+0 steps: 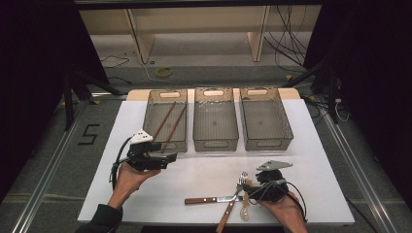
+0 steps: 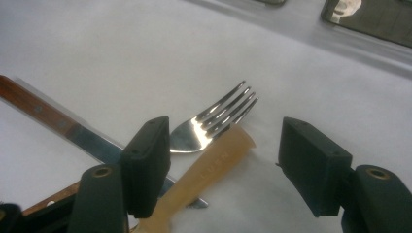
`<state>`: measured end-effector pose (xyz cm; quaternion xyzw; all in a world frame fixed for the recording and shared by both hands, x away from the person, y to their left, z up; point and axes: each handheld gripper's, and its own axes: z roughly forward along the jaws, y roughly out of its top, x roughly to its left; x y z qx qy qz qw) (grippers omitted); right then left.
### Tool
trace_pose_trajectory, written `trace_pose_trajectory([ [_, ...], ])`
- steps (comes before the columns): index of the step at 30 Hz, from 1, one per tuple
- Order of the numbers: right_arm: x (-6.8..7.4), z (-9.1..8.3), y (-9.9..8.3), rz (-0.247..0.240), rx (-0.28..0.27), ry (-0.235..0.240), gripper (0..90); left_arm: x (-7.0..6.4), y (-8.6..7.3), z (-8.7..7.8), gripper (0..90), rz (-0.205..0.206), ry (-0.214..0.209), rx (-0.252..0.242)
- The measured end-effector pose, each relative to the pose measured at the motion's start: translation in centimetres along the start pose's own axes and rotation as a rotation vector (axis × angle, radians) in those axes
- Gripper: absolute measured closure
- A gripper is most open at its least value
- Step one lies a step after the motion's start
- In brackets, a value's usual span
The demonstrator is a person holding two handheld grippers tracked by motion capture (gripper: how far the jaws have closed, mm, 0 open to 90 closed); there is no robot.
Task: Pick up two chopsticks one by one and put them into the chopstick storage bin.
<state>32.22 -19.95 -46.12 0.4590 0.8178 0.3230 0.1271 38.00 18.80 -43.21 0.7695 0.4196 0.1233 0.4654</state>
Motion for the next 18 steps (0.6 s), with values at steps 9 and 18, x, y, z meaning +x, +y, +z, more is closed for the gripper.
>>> trace_pose_trajectory([
  [9, 0.0, 0.6, -0.2, 0.008, 0.038, 0.002, 39.6, -0.9, -2.4, 0.1, 20.1, -0.004, -0.02, -0.039],
  [18, 0.0, 1.0, -0.3, 0.016, 0.065, 0.01, 42.1, -1.2, -3.6, 0.3, 19.9, 0.007, -0.018, -0.018],
])
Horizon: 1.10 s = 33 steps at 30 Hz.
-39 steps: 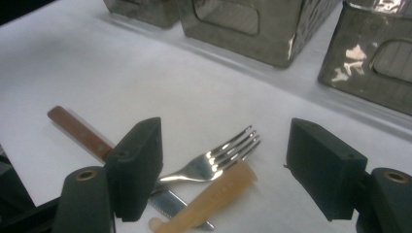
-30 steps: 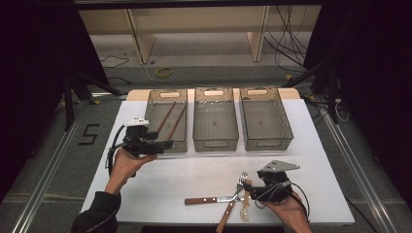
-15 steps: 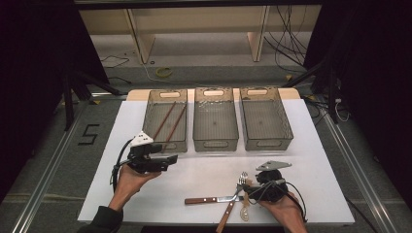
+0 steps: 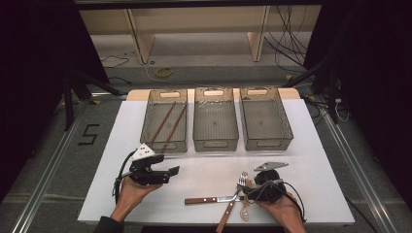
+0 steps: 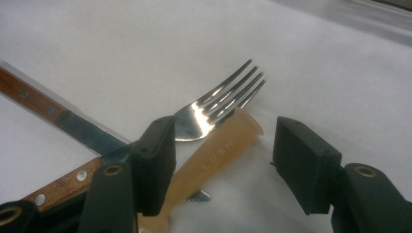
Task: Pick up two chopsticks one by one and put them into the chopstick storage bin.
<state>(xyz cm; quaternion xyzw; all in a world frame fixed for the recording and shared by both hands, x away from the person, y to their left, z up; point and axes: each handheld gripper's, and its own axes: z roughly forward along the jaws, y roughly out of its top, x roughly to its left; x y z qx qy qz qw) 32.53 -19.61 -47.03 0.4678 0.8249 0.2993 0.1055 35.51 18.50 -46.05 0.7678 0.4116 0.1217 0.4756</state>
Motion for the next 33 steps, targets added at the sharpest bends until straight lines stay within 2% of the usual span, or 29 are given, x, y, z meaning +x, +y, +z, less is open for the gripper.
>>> trace_pose_trajectory([
  [10, 0.2, 0.6, 0.0, -0.009, 0.03, 0.004, 43.3, 0.0, -0.5, -0.5, 18.1, -0.001, -0.004, -0.035],
  [15, 0.4, 0.8, -0.1, -0.024, 0.042, -0.01, 43.2, -0.3, -0.7, -0.5, 17.6, 0.025, -0.01, -0.045],
  [21, 0.5, 0.9, 0.0, -0.031, 0.046, -0.02, 43.4, -0.5, -0.9, -0.5, 17.3, 0.046, -0.009, -0.037],
  [33, 1.1, 1.0, 0.0, -0.058, 0.058, -0.062, 46.5, -0.6, -1.0, -0.6, 17.3, 0.041, -0.017, -0.037],
])
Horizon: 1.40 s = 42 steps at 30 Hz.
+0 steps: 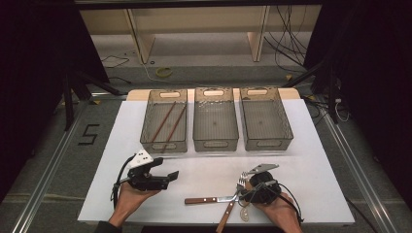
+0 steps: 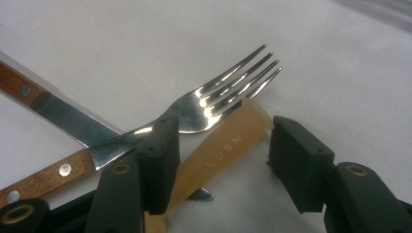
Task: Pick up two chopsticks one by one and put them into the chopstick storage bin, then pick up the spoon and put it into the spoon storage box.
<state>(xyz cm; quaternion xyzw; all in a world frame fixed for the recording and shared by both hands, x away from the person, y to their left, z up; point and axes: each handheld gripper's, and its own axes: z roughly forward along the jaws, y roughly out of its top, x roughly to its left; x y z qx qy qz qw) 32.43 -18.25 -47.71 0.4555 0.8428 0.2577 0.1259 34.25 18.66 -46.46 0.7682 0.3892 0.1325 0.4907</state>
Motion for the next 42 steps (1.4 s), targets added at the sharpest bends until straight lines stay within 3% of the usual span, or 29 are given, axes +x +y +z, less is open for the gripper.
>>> trace_pose_trajectory([
  [8, 0.1, -0.1, 0.1, -0.02, 0.014, -0.028, 54.1, -0.1, 0.0, 0.1, 17.4, 0.007, 0.0, 0.001],
  [26, -0.4, -0.3, 0.0, -0.008, 0.01, -0.047, 73.6, -0.2, -0.3, 0.3, 17.7, 0.019, 0.0, 0.024],
  [42, -0.3, -1.0, 0.0, -0.018, -0.005, -0.028, 74.9, 0.0, -0.4, 0.2, 18.3, 0.018, 0.001, 0.021],
])
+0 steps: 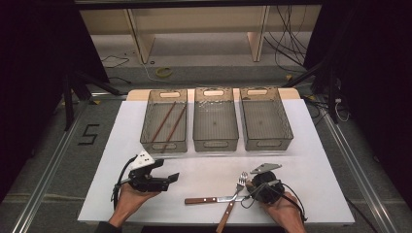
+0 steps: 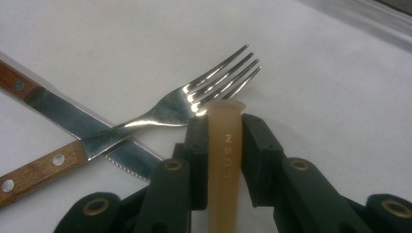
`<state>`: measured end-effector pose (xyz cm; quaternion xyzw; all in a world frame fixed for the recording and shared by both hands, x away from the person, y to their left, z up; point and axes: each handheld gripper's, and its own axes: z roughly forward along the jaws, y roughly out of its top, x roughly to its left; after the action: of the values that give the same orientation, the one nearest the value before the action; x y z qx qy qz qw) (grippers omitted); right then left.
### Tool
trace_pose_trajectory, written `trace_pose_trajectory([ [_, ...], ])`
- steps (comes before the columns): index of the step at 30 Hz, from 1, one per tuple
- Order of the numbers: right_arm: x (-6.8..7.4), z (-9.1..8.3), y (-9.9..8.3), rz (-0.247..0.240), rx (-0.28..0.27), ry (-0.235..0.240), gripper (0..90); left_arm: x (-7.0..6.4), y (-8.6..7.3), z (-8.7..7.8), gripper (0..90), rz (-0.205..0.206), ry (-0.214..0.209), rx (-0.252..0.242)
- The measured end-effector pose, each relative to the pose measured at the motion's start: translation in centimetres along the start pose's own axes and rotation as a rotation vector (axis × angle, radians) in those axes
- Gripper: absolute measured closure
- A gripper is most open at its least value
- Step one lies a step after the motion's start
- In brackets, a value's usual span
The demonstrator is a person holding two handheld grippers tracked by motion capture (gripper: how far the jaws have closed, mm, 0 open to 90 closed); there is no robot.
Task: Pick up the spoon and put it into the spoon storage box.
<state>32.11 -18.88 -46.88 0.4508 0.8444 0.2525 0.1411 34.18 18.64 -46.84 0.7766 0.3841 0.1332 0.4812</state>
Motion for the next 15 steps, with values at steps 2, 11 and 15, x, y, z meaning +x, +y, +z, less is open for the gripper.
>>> trace_pose_trajectory([
  [2, 0.0, -0.2, 0.0, 0.004, -0.014, 0.005, 75.0, 0.0, 0.0, 0.0, 18.4, -0.001, 0.0, -0.002],
  [11, -0.5, -1.5, 0.5, 0.01, -0.083, 0.03, 75.0, 0.1, 0.0, -0.1, 18.5, -0.005, 0.002, -0.005],
  [15, -1.0, -2.4, 1.4, 0.018, -0.12, 0.04, 75.0, 0.2, 0.0, -0.1, 18.4, -0.01, 0.0, -0.008],
])
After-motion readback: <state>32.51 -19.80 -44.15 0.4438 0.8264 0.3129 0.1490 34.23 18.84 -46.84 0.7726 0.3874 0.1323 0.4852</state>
